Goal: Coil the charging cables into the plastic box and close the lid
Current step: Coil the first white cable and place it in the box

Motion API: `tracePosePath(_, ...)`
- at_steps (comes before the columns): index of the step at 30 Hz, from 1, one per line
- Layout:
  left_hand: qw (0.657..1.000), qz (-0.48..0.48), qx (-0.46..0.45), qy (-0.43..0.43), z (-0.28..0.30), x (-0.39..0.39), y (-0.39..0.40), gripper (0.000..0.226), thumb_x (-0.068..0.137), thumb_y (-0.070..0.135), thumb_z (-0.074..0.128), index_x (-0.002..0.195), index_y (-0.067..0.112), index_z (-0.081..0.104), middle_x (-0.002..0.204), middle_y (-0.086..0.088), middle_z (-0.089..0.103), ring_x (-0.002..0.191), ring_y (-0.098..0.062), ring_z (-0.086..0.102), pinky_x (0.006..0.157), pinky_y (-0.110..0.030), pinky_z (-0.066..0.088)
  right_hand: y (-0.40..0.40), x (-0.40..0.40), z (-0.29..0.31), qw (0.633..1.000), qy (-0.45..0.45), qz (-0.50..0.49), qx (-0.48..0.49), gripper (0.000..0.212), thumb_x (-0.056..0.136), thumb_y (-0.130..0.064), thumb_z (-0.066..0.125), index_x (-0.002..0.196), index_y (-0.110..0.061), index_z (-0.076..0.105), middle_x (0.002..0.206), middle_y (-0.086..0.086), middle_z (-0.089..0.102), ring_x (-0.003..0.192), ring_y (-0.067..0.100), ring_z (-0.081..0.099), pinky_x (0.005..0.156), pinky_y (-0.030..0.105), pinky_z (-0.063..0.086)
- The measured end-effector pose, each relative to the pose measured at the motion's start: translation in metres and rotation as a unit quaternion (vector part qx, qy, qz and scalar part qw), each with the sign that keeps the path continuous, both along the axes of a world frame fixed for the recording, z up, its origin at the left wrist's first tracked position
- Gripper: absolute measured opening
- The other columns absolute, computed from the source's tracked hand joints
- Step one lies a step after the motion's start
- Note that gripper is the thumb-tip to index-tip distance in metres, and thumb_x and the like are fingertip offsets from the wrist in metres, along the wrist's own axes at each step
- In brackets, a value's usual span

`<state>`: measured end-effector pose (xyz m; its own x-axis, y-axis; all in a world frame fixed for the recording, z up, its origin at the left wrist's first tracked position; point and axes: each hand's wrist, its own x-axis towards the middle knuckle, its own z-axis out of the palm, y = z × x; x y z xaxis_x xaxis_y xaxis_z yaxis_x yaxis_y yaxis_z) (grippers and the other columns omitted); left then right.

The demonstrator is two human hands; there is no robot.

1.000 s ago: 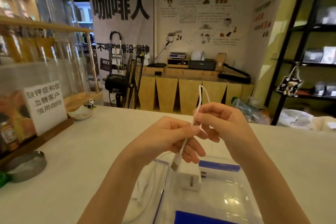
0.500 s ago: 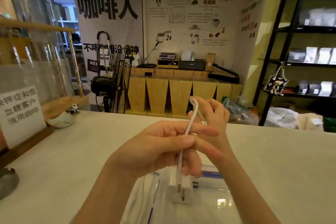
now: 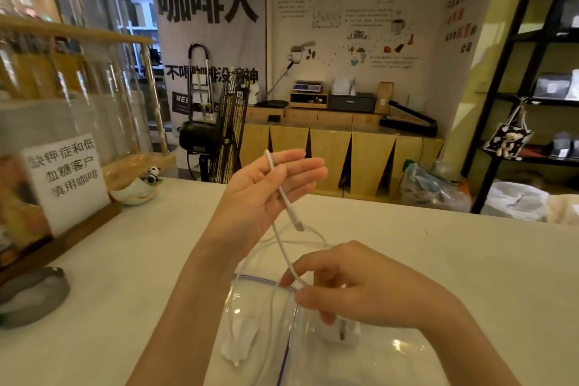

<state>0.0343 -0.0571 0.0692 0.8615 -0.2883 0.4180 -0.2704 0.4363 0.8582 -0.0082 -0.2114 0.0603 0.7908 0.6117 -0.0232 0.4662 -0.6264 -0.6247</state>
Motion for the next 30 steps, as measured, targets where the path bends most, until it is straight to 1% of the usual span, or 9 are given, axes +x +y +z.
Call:
tracePosePath(4,0.971,0.084,0.216,-0.058,-0.007,0.005,0.003,0.027,0.095,0.006,0.031,0.107,0.010,0.055,0.096,-0.002,0.070,0.089,-0.012,0.068,0.074,-0.018,0.053,-0.007,-0.010,0.010,0.990,-0.120,-0.060,-0.033,0.022,0.090,-0.029,0.049,0.106,-0.034,0.062,0.084,-0.016,0.066,0.067,-0.003,0.056,0.063,0.014,0.045)
tracePosePath(7,0.937,0.066,0.337,-0.066,-0.009,0.005,0.000,0.026,0.095,0.008,0.032,0.108,0.011,0.054,0.085,0.004,0.069,0.072,-0.006,0.066,0.066,-0.016,0.052,-0.015,-0.016,0.021,0.976,-0.199,-0.082,-0.032,0.022,0.090,-0.030,0.048,0.106,-0.033,0.064,0.083,-0.014,0.067,0.070,0.000,0.057,0.067,0.019,0.049)
tracePosePath(10,0.924,0.010,0.381,-0.040,-0.010,0.001,-0.008,0.026,0.096,0.012,0.032,0.100,0.015,0.058,0.060,0.010,0.065,0.049,-0.003,0.054,0.054,-0.016,0.048,-0.026,-0.013,0.024,0.957,-0.276,-0.089,0.021,0.022,0.083,-0.037,0.051,0.098,-0.035,0.066,0.076,-0.016,0.064,0.070,0.003,0.055,0.067,0.020,0.049)
tracePosePath(13,0.946,-0.074,0.314,-0.019,-0.008,-0.005,-0.018,0.033,0.095,0.017,0.033,0.080,0.019,0.063,0.053,0.008,0.057,0.040,-0.005,0.037,0.041,-0.014,0.033,-0.039,-0.004,0.021,0.923,-0.352,-0.091,0.126,0.024,0.077,-0.040,0.056,0.098,-0.034,0.066,0.073,-0.018,0.060,0.069,0.003,0.054,0.060,0.012,0.044)
tracePosePath(16,0.964,-0.171,0.204,0.020,-0.006,-0.010,-0.027,0.041,0.092,0.033,0.034,0.077,0.018,0.068,0.046,0.006,0.048,0.037,-0.006,0.027,0.039,-0.019,0.021,-0.041,0.004,0.016,0.885,-0.387,-0.100,0.239,0.023,0.079,-0.030,0.057,0.100,-0.028,0.066,0.081,-0.011,0.064,0.074,0.007,0.057,0.060,0.013,0.045)
tracePosePath(21,0.950,-0.298,0.089,0.033,-0.001,-0.016,-0.030,0.046,0.084,0.042,0.035,0.090,0.002,0.056,0.046,0.006,0.049,0.038,-0.009,0.020,0.041,-0.022,0.019,-0.031,0.014,0.006,0.859,-0.307,-0.133,0.388,0.022,0.079,-0.030,0.058,0.099,-0.027,0.067,0.080,-0.012,0.068,0.076,0.012,0.061,0.064,0.016,0.047)
tracePosePath(24,0.934,-0.356,-0.020,-0.006,0.006,-0.020,-0.023,0.033,0.090,0.028,0.043,0.099,-0.001,0.055,0.053,0.005,0.056,0.041,-0.007,0.029,0.042,-0.017,0.028,-0.024,0.018,0.000,0.882,-0.221,-0.144,0.389,0.020,0.083,-0.023,0.056,0.099,-0.024,0.068,0.077,-0.011,0.068,0.065,0.007,0.060,0.056,0.016,0.047)
tracePosePath(27,0.892,-0.417,-0.176,0.008,0.015,-0.019,-0.010,0.034,0.096,0.015,0.033,0.110,-0.011,0.049,0.065,-0.009,0.061,0.048,-0.011,0.037,0.048,-0.020,0.033,-0.018,0.017,-0.005,0.926,-0.070,-0.131,0.348,0.020,0.087,-0.023,0.049,0.098,-0.026,0.066,0.067,-0.005,0.067,0.053,0.007,0.059,0.050,0.018,0.049)
tracePosePath(30,0.930,-0.305,-0.207,-0.007,0.016,-0.015,-0.002,0.035,0.095,0.019,0.031,0.110,-0.005,0.052,0.061,-0.003,0.060,0.047,-0.007,0.050,0.048,-0.016,0.039,-0.008,0.010,-0.009,0.975,-0.007,-0.066,0.212,0.021,0.092,-0.029,0.043,0.101,-0.033,0.061,0.065,-0.004,0.066,0.054,0.007,0.060,0.059,0.021,0.053)
